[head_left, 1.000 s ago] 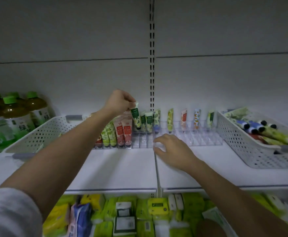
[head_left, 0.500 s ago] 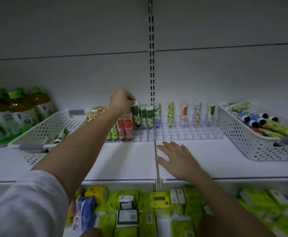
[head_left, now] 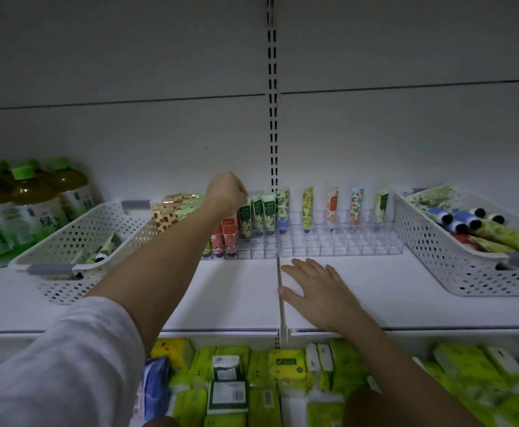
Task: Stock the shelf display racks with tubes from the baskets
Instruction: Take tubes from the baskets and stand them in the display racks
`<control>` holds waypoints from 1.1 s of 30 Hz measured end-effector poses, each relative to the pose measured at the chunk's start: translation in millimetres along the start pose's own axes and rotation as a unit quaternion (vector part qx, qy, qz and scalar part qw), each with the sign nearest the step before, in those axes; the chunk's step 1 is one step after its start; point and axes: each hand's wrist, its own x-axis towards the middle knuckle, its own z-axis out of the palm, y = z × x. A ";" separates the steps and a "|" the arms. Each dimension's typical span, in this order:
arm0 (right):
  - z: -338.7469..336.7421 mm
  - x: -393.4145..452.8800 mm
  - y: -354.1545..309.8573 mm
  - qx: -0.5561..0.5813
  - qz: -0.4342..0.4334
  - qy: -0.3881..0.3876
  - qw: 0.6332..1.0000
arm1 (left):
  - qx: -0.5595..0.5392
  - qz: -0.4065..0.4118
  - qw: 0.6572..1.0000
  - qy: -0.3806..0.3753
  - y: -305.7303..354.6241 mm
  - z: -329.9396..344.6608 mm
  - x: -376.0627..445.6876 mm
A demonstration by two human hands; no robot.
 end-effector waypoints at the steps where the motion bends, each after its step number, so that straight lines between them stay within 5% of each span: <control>1: 0.1 -0.1 0.0 0.003 0.002 -0.002 1.000 | 0.008 0.000 1.000 -0.002 1.7 -0.7 -0.3; 11: -27.4 5.7 -24.4 0.077 -0.028 0.019 0.996 | -0.010 0.069 0.997 0.043 -9.6 -47.2 -20.8; 16: -69.0 41.1 -104.6 0.187 -0.116 0.127 0.967 | -0.035 0.057 0.995 0.076 -43.8 -89.4 -45.9; 22: -85.3 89.2 -199.3 0.236 -0.181 0.127 0.946 | -0.007 -0.020 0.994 0.111 -119.3 -142.5 -66.3; 28: -74.3 130.7 -250.9 0.235 -0.177 0.077 0.953 | 0.072 -0.138 0.988 0.004 -193.3 -146.9 -72.9; 33: -60.1 151.1 -262.8 0.218 -0.170 0.062 0.959 | 0.194 -0.157 0.963 -0.100 -210.5 -129.7 -66.6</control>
